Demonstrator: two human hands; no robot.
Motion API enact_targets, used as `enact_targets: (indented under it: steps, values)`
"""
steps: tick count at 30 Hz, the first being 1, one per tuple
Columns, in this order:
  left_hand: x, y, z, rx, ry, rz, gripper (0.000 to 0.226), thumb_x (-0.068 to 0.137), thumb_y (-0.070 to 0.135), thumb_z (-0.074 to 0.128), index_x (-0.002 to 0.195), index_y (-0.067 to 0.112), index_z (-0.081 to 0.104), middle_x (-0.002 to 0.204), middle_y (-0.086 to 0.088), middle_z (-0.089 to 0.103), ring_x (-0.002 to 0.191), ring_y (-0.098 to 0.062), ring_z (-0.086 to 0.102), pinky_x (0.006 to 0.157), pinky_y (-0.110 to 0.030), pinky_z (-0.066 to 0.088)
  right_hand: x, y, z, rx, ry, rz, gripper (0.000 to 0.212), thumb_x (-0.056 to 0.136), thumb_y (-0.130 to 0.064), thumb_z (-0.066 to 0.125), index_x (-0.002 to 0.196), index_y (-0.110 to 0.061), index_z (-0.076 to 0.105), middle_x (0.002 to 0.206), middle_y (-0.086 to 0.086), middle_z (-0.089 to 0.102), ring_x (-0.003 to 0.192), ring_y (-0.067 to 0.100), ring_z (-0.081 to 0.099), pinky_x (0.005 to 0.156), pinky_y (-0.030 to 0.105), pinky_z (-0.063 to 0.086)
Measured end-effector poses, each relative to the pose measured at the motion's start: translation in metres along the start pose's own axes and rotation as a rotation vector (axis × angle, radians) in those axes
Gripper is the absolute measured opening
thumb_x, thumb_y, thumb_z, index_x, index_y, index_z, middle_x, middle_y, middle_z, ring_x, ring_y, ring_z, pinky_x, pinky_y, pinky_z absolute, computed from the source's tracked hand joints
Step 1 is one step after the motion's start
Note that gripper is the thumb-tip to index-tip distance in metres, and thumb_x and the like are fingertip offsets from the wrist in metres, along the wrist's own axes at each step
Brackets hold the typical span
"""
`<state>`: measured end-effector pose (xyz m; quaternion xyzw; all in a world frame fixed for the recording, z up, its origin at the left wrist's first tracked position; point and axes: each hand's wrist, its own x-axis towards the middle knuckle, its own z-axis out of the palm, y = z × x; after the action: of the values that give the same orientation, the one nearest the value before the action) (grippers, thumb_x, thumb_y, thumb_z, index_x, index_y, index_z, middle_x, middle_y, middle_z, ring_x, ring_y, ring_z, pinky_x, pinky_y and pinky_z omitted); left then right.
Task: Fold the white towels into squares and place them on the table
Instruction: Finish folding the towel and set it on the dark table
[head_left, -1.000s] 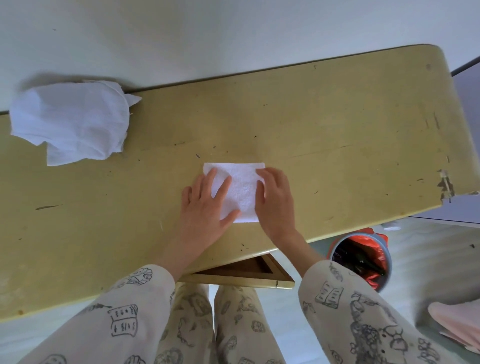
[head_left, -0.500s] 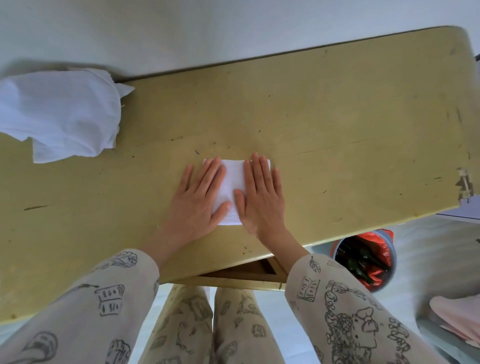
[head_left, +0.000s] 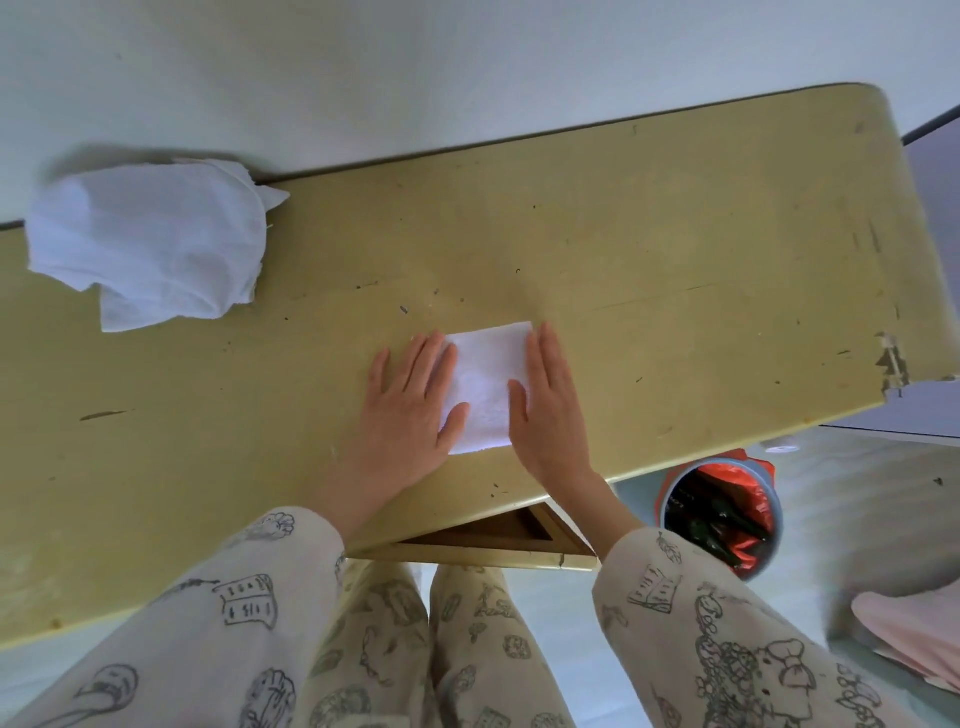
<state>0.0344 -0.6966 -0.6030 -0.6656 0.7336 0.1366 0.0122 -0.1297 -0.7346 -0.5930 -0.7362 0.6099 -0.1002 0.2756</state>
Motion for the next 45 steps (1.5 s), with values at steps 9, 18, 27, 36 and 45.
enact_targets:
  steps: [9, 18, 27, 36, 45]
  values:
    - [-0.049, 0.01, 0.01, -0.081, 0.024, -0.026, 0.05, 0.089, 0.027, 0.035, 0.136, 0.009, 0.042, 0.145, -0.008, 0.036, 0.134, -0.024, 0.033, 0.106, -0.051, 0.03, -0.021, -0.023, -0.01, 0.271, -0.013, 0.519, 0.028, 0.091, -0.029, 0.054, 0.112, -0.011, 0.053, 0.11, 0.0, 0.046, 0.103, 0.022, 0.051, 0.091, 0.033, 0.042]
    - [-0.078, 0.006, 0.013, -0.151, 0.064, -0.051, 0.05, 0.083, 0.023, 0.049, 0.13, 0.006, 0.048, 0.139, -0.007, 0.039, 0.131, -0.024, 0.036, 0.105, -0.045, 0.03, -0.013, -0.04, -0.005, -0.085, -0.248, 0.475, 0.043, 0.09, -0.039, 0.055, 0.118, -0.007, 0.045, 0.118, 0.007, 0.051, 0.11, 0.025, 0.049, 0.084, 0.033, 0.041]
    - [-0.094, 0.0, 0.007, -0.187, -0.007, -0.108, 0.052, 0.081, 0.027, 0.043, 0.129, 0.011, 0.046, 0.136, -0.007, 0.047, 0.13, -0.022, 0.035, 0.107, -0.041, 0.025, -0.02, -0.057, -0.002, -0.1, -0.307, 0.471, 0.044, 0.089, -0.034, 0.057, 0.12, -0.005, 0.047, 0.123, 0.009, 0.041, 0.112, 0.025, 0.043, 0.083, 0.031, 0.038]
    - [-0.098, -0.009, 0.001, -0.251, 0.003, -0.145, 0.045, 0.081, 0.018, 0.042, 0.126, 0.014, 0.048, 0.132, -0.007, 0.048, 0.126, -0.021, 0.037, 0.1, -0.039, 0.04, -0.015, -0.058, -0.01, 0.274, -0.356, 0.543, 0.035, 0.086, -0.024, 0.062, 0.116, -0.008, 0.051, 0.105, 0.001, 0.057, 0.096, 0.019, 0.052, 0.079, 0.028, 0.04]
    - [-0.11, -0.016, -0.049, -0.562, 0.022, -0.515, 0.039, 0.096, 0.021, 0.038, 0.134, 0.014, 0.043, 0.138, -0.003, 0.042, 0.124, -0.022, 0.044, 0.099, -0.03, 0.034, -0.003, -0.075, -0.041, 0.302, -0.5, 0.306, 0.021, 0.086, -0.019, 0.059, 0.076, -0.001, 0.055, 0.071, 0.016, 0.048, 0.069, 0.019, 0.044, 0.063, 0.027, 0.03]
